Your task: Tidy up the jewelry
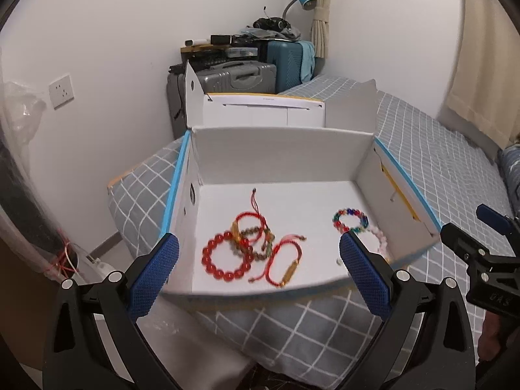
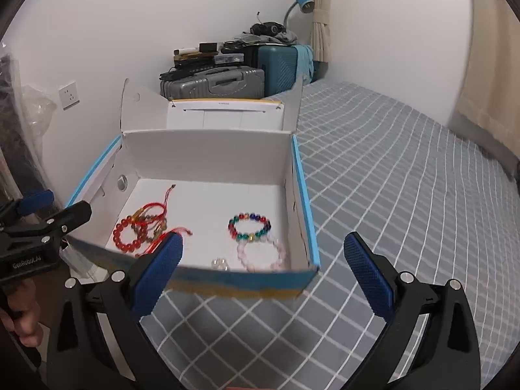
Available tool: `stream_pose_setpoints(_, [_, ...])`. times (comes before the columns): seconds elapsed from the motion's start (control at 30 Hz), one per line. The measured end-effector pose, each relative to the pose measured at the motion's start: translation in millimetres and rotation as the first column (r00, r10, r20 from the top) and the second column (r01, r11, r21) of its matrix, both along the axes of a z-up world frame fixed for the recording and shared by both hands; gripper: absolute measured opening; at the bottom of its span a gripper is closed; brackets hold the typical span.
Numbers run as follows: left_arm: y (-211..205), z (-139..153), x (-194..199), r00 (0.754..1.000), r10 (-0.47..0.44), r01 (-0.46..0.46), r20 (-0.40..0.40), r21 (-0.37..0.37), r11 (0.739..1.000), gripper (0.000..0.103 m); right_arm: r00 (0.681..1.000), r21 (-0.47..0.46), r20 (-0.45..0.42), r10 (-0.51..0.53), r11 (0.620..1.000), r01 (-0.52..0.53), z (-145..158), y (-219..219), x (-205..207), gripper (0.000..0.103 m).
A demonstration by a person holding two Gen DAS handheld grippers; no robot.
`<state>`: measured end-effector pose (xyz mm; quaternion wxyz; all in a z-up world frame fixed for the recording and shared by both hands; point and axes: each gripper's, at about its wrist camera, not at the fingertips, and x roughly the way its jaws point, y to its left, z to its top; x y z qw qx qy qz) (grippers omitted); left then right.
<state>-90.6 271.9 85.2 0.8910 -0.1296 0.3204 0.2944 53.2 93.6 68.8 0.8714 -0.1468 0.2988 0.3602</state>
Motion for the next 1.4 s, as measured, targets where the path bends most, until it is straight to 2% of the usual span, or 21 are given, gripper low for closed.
stream_pose_setpoints(0.1, [-9, -8, -12, 1.000, 0.024, -0.024, 0.004, 0.023, 0.999, 0.097, 1.000, 0.006, 0.001, -0.011, 1.000, 0.011, -8, -8, -7, 0.096])
stream_pose_setpoints(0.23, [-15, -20, -19, 1.000, 0.003, -0.003, -0.002, -0.010, 1.000, 0.097, 1.000, -0.002, -0.024, 0.001, 1.000, -0.002, -21, -10, -9, 0.096])
stream_pose_setpoints(0.33, [-21, -26, -20, 1.000, 0.019, -0.019, -0.015, 0.016, 1.000, 0.097, 1.000, -0.013, -0.016, -0.001, 1.000, 0.001, -27, -9, -9, 0.096])
stream_pose_setpoints(0.47, [-22, -32, -17, 0.999, 0.023, -0.023, -0.032, 0.016, 1.000, 0.097, 1.000, -0.014, -0.026, -0.003, 1.000, 0.003, -30, -7, -7, 0.096])
stream_pose_setpoints(0.73, [-24, -32, -15, 0.998, 0.042, -0.040, -0.046, 0.033, 0.999, 0.097, 1.000, -0.019, -0.028, -0.004, 1.000, 0.003, -31, -5, -6, 0.096])
stream_pose_setpoints(1.0, [-24, -30, -14, 0.999, 0.019, -0.019, -0.032, 0.000, 1.000, 0.097, 1.000, -0.013, -0.031, -0.005, 1.000, 0.005, -30, -6, -5, 0.096])
stream_pose_setpoints(1.4, [-26, -29, -15, 0.999, 0.024, -0.023, -0.025, 0.009, 1.000, 0.097, 1.000, -0.020, -0.014, -0.007, 1.000, 0.007, -29, -7, -8, 0.096])
